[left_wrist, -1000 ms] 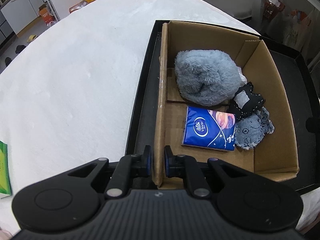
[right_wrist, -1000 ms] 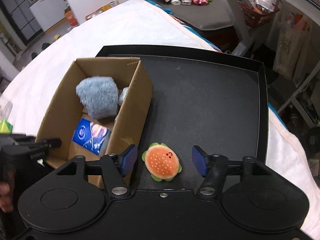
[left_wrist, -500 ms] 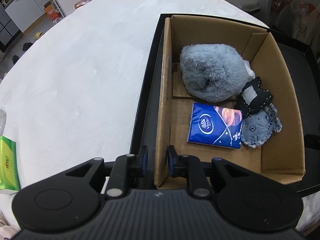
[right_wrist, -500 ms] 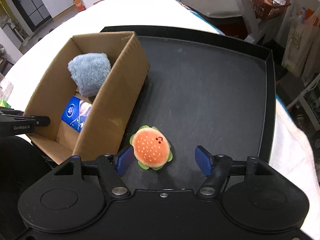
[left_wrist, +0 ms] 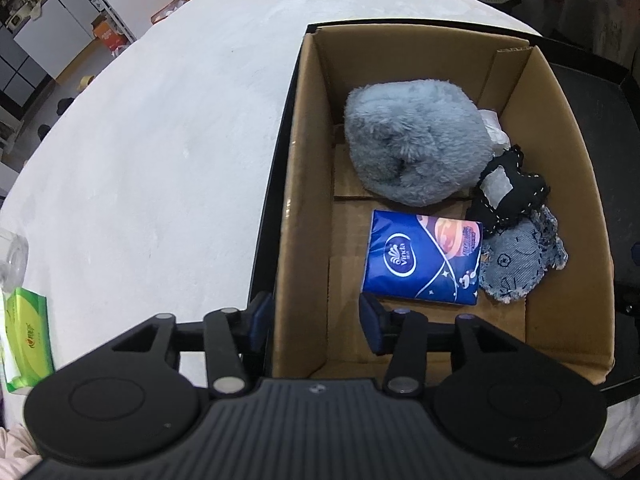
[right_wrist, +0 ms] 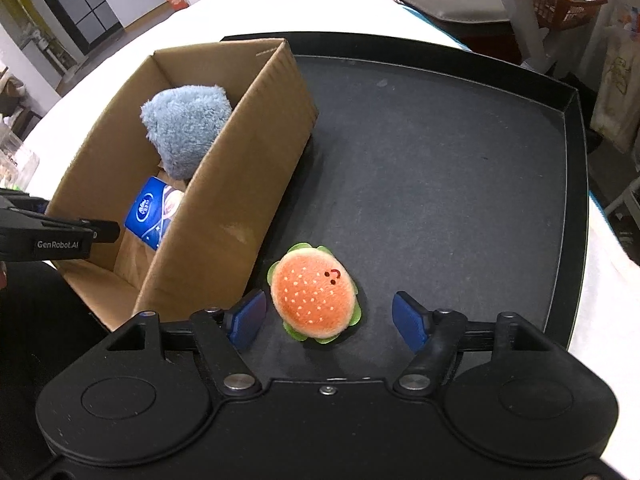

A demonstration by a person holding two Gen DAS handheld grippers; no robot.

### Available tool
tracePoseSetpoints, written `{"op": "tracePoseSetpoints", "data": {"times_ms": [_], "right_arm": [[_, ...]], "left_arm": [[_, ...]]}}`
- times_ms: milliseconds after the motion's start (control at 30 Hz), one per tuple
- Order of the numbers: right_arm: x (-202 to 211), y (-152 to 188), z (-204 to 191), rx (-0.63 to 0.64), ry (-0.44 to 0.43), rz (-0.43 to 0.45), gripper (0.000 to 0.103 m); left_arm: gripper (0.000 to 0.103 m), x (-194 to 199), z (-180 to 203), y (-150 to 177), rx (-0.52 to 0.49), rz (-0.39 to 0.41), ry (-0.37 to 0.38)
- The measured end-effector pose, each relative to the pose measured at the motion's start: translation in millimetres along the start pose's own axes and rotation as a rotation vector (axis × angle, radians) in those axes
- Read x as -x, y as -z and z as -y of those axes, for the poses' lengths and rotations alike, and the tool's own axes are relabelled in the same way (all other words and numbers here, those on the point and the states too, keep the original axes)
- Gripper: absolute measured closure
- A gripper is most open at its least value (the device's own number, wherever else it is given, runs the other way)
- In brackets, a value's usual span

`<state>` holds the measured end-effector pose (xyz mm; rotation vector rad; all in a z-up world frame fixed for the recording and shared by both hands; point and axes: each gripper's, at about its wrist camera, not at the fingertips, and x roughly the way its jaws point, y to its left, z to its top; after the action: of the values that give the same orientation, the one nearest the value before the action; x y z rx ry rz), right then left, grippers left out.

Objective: Organize soft objects
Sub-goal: 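Move the right tool to the burger plush on the tray, then close the right tool on the burger plush and lift it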

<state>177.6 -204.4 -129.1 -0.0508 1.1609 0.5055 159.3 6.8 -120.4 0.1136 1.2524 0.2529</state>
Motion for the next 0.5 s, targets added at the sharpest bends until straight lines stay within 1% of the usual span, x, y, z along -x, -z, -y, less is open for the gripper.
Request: {"op": "tracePoseSetpoints", "data": {"times_ms": [233, 333, 400, 433, 500], "right_arm": [[-13.5, 0.1, 4.3, -0.009, -0.049, -0.005, 0.033], [-18.0, 0.6, 3.1, 0.012, -0.041, -0.002, 0.035], [-21.0, 1.7, 5.8, 0.007, -0.034, -0.010, 0.041], [-22.0, 2.5, 7.5, 0.000, -0.035, -0.014, 0.049], [-22.9, 3.8, 11.3, -0.012, -0.029, -0.011, 0.058]], "left_arm": [[0.053, -1.5, 9.1, -2.1, -0.020, -0.013, -0.029], [0.050, -1.8, 13.0, -3.0, -0.023, -0.016, -0.046], [0.048, -2.5, 15.8, -3.2, -0.028, -0.016, -0.051], [0.048, -2.7, 16.6, -2.8, -0.029, -0.017, -0.056], [0.047, -2.0, 18.4, -2.5, -0.031, -0.019, -0.066]]}}
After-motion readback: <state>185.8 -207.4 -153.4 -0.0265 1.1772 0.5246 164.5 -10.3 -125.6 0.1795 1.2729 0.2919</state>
